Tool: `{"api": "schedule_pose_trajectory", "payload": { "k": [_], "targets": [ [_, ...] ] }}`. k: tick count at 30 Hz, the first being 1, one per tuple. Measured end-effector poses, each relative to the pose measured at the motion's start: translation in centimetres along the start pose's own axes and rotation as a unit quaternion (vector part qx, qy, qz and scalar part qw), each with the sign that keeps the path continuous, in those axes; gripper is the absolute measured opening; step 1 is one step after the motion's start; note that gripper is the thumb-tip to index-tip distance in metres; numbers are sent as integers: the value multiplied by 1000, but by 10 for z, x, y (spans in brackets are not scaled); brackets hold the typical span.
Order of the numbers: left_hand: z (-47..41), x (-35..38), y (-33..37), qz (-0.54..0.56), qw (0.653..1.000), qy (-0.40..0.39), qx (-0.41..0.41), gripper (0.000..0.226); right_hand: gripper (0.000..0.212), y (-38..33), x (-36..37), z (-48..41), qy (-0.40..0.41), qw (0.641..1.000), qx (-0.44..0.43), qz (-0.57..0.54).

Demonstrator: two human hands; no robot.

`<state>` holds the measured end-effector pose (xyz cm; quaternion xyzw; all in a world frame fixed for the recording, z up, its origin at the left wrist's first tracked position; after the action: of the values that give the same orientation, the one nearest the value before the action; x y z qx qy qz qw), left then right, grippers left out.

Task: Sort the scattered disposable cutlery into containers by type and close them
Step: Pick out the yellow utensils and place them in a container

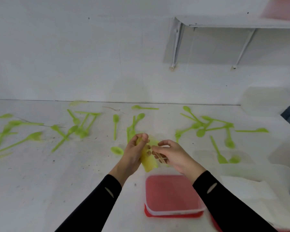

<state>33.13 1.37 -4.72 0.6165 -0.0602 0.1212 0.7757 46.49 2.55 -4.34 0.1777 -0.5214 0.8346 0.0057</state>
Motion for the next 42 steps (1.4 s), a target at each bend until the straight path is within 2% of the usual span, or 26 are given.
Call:
{"api": "schedule_pose_trajectory", "payload": {
  "k": [3,5,8,10,14,18,21,23,24,26,30,32,35,38,42],
  "targets": [
    [5,2,-4,-41,999,-7,4,22,16,-3,5,2,-31,994,-34,102],
    [6,-9,-4,-57,998,30,11,16,13,-11,2,-3,-52,984,-33,169],
    [7,-30,-1,-23,996,84,19,14,19,-33,-25,-26,-15,968,-33,249],
    [8,-39,3,28,995,92,21,12,21,-37,-39,-44,13,954,-36,298],
    [10,-57,14,38,990,129,31,12,15,-19,-29,-71,11,899,-91,428],
    [11,-72,18,39,986,160,25,4,31,5,8,-93,-44,854,-143,499],
    [16,-77,16,-3,989,148,13,19,37,15,15,-108,-26,838,-142,526],
    [21,-79,15,-17,990,137,10,27,31,15,12,-114,2,831,-146,537],
    [23,-80,14,-16,990,137,11,27,26,14,11,-116,12,831,-153,535],
    [25,-83,14,-3,989,150,16,23,19,9,8,-116,27,853,-163,496],
    [21,-82,11,24,988,153,17,23,14,-25,5,-101,58,927,-195,316],
    [19,-72,12,22,990,136,22,29,15,-46,7,-84,72,946,-216,232],
    [16,-46,19,22,996,85,34,40,19,-58,21,-56,27,960,-214,180],
    [15,-12,21,23,999,11,31,47,16,-42,28,-35,-13,965,-193,175],
    [16,19,18,-24,999,-29,19,44,10,-35,8,-11,47,953,-232,189]
  ]
}}
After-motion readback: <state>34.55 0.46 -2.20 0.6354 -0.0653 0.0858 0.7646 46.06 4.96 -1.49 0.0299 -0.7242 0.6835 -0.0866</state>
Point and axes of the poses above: each hand's wrist, its own z-axis away from the middle knuckle, its own x-axis out of the palm, y = z × x, the point moved 7 cm from there along -z, towards the middle knuckle, and after that the axes turned 13 degrees about -z, right-handed, at the moved point
